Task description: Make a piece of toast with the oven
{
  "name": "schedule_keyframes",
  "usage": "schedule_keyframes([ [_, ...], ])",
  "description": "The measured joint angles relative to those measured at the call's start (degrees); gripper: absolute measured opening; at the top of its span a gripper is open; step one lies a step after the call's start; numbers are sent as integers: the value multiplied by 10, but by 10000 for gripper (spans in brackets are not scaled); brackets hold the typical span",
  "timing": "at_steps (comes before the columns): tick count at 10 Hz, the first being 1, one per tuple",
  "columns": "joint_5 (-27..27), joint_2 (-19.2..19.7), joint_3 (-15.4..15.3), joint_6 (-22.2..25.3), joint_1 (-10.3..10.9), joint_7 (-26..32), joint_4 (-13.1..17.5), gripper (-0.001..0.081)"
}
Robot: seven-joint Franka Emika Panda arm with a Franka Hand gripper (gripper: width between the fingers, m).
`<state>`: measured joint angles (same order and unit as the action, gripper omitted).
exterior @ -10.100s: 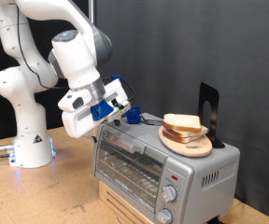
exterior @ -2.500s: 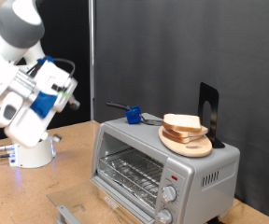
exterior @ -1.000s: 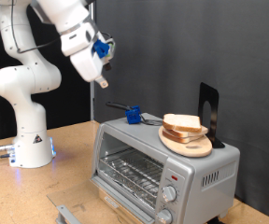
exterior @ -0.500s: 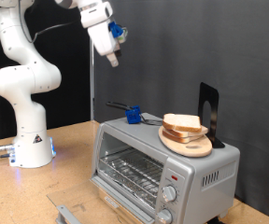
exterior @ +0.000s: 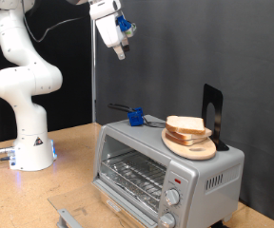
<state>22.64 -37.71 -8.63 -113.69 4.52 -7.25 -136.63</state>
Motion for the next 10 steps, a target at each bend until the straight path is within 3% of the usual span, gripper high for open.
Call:
schedule_keyframes([
  [4, -1, -2, -17, 0, 0, -8, -10, 682],
  [7, 21, -2, -19, -92, 2, -4, -44, 682],
  [10, 40, -4, -19, -117, 3, 1, -81, 682],
])
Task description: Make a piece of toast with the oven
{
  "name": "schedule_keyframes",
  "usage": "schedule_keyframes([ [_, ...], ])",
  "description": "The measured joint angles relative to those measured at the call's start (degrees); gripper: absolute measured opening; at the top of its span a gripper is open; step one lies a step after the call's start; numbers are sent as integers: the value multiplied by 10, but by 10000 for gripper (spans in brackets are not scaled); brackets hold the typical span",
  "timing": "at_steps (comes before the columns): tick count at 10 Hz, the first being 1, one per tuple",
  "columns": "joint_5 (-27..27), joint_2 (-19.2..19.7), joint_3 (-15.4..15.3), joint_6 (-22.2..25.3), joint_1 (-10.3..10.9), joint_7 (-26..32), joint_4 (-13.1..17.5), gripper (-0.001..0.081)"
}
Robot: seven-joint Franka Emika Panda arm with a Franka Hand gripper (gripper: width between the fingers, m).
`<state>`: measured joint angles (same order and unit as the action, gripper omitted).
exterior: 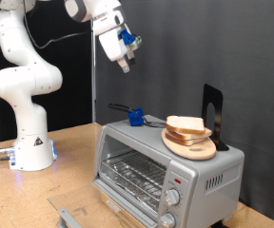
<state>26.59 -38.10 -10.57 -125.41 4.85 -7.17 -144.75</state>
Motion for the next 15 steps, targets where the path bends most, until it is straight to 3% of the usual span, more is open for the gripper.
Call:
schedule_keyframes([
  [3, 8, 0, -8, -40, 8, 11, -43, 682],
  [8, 9, 3, -46, -127, 15, 12, -110, 682],
  [11, 20, 23, -65, -179, 16, 10, -124, 682],
  [15, 25, 74, -82, -229, 16, 10, -119, 682],
])
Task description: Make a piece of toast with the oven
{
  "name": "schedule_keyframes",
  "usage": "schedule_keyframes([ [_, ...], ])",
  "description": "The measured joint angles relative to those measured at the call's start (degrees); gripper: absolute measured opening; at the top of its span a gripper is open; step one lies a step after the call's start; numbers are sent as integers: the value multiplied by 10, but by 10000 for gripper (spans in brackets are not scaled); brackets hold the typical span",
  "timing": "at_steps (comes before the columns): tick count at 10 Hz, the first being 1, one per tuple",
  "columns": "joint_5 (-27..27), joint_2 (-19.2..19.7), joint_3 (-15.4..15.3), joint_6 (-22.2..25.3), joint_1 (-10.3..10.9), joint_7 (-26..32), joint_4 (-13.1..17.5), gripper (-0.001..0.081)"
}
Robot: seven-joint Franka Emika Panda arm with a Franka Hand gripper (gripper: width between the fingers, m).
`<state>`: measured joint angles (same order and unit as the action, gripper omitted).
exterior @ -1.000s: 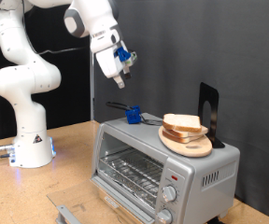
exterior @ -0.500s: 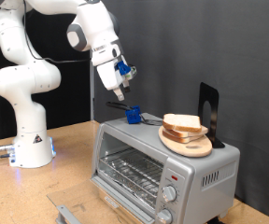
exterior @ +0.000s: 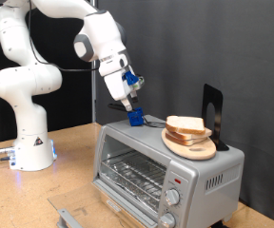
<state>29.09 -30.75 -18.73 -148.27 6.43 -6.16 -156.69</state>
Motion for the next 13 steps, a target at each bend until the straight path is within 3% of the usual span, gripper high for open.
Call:
schedule_keyframes([
  [13, 13, 55, -14, -42, 8, 2, 0, 682],
])
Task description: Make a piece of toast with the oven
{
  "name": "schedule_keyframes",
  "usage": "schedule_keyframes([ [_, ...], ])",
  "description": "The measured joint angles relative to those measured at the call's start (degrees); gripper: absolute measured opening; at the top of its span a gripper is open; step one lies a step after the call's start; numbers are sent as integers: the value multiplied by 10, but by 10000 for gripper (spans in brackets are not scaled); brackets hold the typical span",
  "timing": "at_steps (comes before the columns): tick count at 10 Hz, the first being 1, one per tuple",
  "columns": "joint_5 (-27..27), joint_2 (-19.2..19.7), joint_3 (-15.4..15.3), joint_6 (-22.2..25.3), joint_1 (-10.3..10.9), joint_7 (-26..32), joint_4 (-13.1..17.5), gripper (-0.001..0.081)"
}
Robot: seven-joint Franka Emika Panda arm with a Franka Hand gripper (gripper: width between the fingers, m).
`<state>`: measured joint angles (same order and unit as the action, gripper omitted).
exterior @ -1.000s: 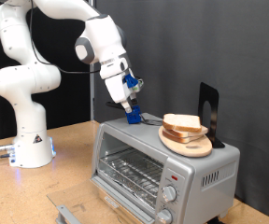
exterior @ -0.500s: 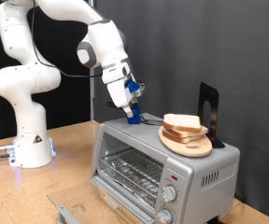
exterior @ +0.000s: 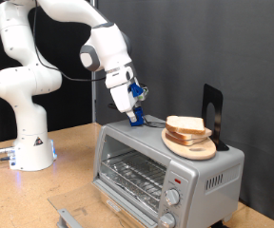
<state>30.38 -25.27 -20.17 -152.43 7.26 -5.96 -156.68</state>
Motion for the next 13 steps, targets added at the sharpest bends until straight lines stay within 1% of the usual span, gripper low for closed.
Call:
schedule_keyframes([
  [1, 0, 0, 0, 0, 0, -1, 0, 594],
  [2, 0, 1, -1, 0, 0, -2, 0, 594],
  [3, 0, 3, -1, 0, 0, -3, 0, 413],
  [4, 0, 3, -1, 0, 0, -4, 0, 413],
  [5, 0, 3, -1, -1, 0, -6, 0, 363],
  [13, -1, 4, -1, 0, 0, -10, 1, 365],
])
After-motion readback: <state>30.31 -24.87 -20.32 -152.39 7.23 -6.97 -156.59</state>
